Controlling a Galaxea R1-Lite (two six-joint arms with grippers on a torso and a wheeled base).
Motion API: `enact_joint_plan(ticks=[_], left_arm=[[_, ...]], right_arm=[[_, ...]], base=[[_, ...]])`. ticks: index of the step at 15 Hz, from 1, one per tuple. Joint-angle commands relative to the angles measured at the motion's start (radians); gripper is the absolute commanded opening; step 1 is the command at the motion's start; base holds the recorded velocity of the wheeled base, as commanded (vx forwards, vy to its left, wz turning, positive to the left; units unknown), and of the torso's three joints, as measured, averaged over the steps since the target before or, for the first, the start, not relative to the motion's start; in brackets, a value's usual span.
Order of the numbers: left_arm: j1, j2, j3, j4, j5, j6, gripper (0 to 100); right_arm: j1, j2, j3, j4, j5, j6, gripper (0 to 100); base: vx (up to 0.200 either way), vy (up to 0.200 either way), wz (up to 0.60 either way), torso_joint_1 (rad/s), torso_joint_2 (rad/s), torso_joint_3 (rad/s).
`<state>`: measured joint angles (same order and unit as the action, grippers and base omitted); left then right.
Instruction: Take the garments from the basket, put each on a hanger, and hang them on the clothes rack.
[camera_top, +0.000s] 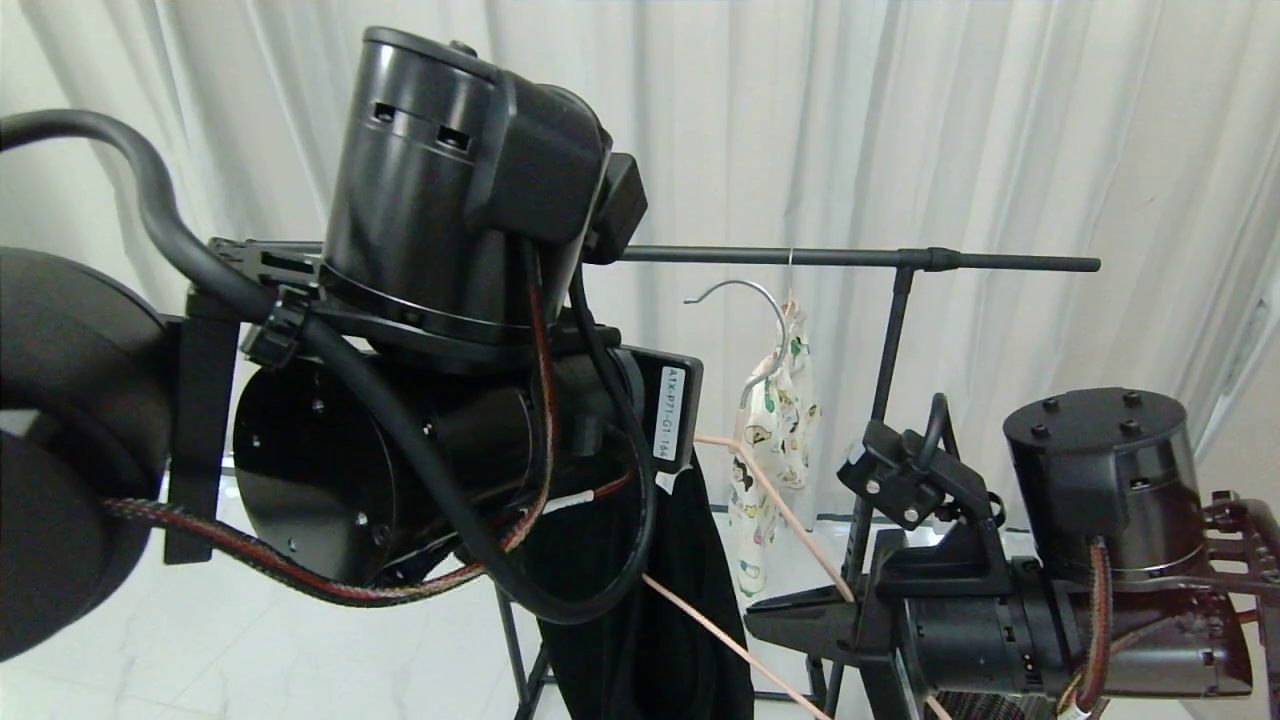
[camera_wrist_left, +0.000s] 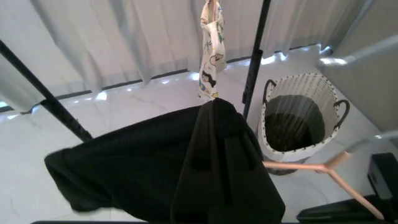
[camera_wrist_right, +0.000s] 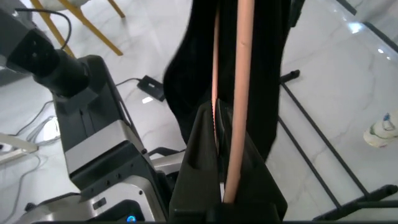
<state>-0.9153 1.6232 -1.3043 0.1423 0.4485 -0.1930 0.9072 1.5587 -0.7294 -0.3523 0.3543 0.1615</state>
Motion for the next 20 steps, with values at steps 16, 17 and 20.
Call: enact_joint_plan(ticks=[16,17,20], left_arm=[[-0.019,-0.011,0.031,-0.063,0.01,0.001,100],[-0.017,-0.013,0.045,-0.081,0.012,0.01,100],[-0.014,-0.029,0.083,-0.106,0.012,0.035,100]], right_arm=[[-0.045,0.03,-0.028,-0.027,-0.127,0.105,0],[-0.047,0.034,-0.025,-0.063,-0.129,0.104,0],[-0.062,0.037,-0.024,-0.099,-0.129,0.092,0]], base=[[0.0,0.0,0.0,0.0,0.0,0.0],[0.0,0.0,0.0,0.0,0.0,0.0],[0.0,0.0,0.0,0.0,0.0,0.0]])
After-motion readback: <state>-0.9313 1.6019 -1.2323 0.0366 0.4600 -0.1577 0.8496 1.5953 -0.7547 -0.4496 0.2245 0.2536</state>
